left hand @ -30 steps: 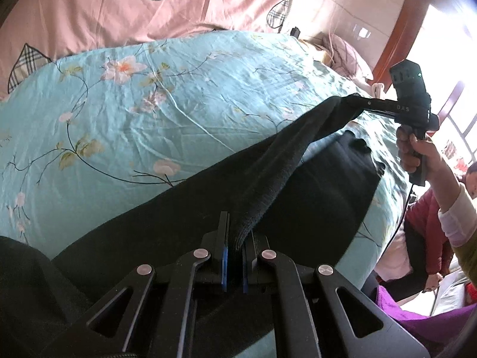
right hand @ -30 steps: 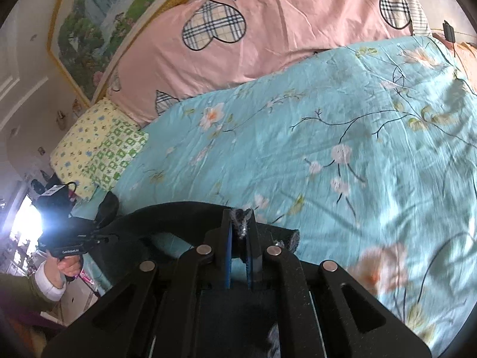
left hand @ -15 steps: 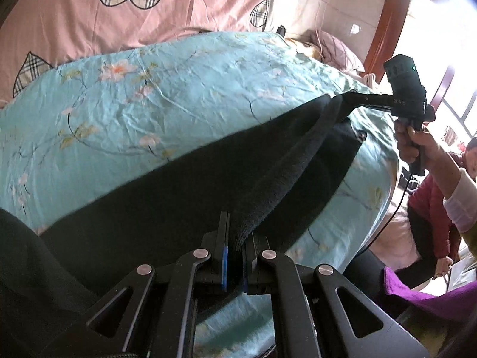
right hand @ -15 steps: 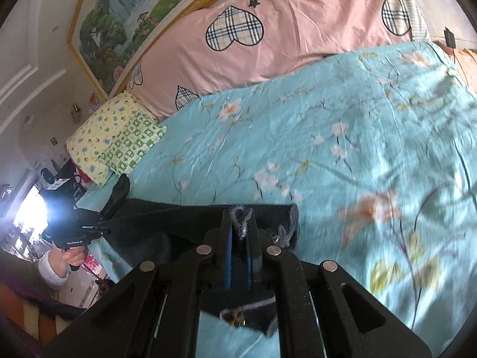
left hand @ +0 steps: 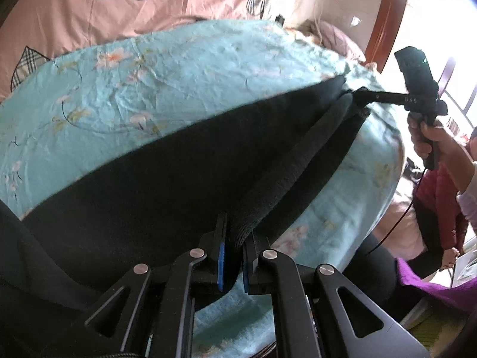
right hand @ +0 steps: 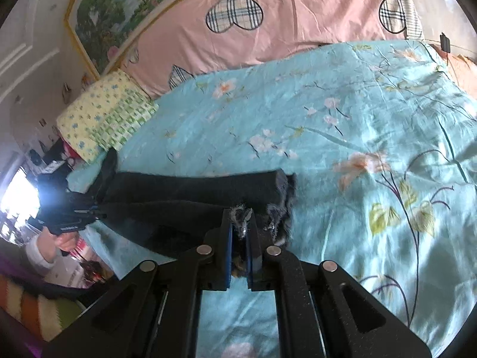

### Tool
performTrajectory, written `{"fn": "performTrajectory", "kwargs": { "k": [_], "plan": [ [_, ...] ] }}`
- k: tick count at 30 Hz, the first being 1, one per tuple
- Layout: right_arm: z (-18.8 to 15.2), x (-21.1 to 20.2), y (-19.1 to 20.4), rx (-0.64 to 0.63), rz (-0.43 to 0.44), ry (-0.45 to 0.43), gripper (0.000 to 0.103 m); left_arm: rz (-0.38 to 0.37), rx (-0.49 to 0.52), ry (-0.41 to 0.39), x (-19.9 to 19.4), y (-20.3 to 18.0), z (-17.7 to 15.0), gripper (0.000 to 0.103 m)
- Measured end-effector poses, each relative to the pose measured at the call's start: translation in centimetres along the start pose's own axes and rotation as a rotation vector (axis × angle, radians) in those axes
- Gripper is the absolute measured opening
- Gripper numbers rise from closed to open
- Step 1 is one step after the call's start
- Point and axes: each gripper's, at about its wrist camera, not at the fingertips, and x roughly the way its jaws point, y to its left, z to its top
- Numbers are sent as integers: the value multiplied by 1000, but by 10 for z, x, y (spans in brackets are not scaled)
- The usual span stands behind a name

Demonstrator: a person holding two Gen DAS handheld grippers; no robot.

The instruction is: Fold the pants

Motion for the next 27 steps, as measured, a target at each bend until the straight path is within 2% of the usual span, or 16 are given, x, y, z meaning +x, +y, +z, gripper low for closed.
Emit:
{"fn": "performTrajectory", "kwargs": {
  "k": [3, 5, 8, 10, 11, 12, 16, 21, 22, 27],
  "plan": [
    [-5, 8, -2, -3, -51, 10, 8, 12, 3, 1, 4, -2, -4, 9],
    [-7, 7, 1, -17, -78, 0, 8, 13, 6, -7, 2, -3, -5, 19],
    [-8, 5, 6, -26, -97, 4, 15, 5, 3, -13, -2, -4, -8, 31],
    [-8, -1, 6, -12, -108, 5, 26, 6, 2, -18, -5, -4, -10, 37],
    [-9, -5, 7, -3, -114, -1, 39, 9, 2, -23, -8, -5, -11, 38],
    [-9, -11, 8, -1, -121, -16, 47, 6, -1, -30, -12, -5, -11, 38],
    [-4, -30, 20, -12, -129, -69, 47, 4, -37, -65, -29, 0, -15, 42],
    [7, -30, 49, -29, -53, -126, 48, 58, -140, -95, -46, 29, -19, 46],
    [9, -24, 57, -33, -26, -125, 48, 69, -159, -98, -48, 35, -19, 49],
    [17, 21, 98, -66, 104, -79, 48, 130, -269, -123, -70, 75, -29, 50]
  ]
}}
